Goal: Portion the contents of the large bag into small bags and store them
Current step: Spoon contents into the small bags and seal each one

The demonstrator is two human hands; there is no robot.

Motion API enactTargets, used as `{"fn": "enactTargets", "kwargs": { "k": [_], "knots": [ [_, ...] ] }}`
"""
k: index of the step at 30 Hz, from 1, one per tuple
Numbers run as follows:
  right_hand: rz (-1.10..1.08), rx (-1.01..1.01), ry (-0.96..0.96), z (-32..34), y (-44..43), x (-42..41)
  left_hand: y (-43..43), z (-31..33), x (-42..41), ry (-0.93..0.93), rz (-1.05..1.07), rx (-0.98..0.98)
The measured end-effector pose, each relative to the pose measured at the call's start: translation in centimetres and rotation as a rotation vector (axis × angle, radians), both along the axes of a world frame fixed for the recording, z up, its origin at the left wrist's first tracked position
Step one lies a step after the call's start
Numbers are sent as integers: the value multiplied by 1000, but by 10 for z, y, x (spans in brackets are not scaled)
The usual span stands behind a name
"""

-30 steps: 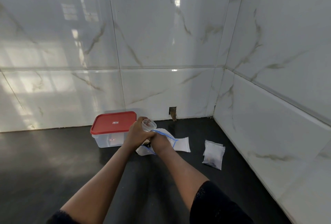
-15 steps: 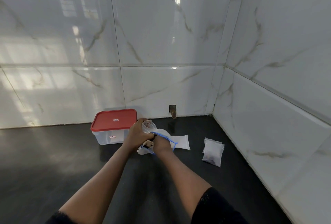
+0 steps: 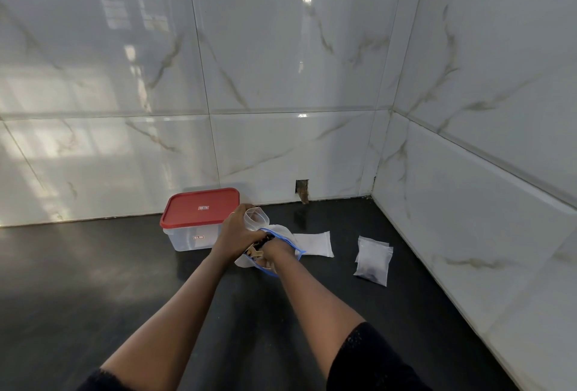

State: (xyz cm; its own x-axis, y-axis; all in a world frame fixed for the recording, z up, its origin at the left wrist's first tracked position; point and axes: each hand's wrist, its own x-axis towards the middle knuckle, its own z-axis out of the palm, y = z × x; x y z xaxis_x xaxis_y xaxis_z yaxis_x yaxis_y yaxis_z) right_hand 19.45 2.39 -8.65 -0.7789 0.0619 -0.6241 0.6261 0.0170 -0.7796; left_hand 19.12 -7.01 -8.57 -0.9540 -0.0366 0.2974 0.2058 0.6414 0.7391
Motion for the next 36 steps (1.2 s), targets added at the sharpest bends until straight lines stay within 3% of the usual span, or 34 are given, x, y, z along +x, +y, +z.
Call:
{"fn": "enactTargets", "kwargs": {
  "k": [5,9,12,14,20,24,27,36],
  "knots": [
    [-266,-273,8,-2,-4,5,4,-2,1,13,18,0],
    [-408,-275,76,-3,-6,8,8,-1,0,13,43,23],
    [-364,-153,172,5,-3,14,13,-2,-1,2,74,48],
    [-285,33,210,7,1,16,16,-3,-3,-7,92,73],
    [-128,365,210,19,20,9,21,-3,-5,-25,105,99],
    [-128,343,265,26,44,6,21,1,-4,-22,107,122],
    [-82,216,303,33,64,8,22,1,-3,-29,116,125],
    [19,121,199,83,114,16,24,-2,3,-67,108,195]
  ]
}}
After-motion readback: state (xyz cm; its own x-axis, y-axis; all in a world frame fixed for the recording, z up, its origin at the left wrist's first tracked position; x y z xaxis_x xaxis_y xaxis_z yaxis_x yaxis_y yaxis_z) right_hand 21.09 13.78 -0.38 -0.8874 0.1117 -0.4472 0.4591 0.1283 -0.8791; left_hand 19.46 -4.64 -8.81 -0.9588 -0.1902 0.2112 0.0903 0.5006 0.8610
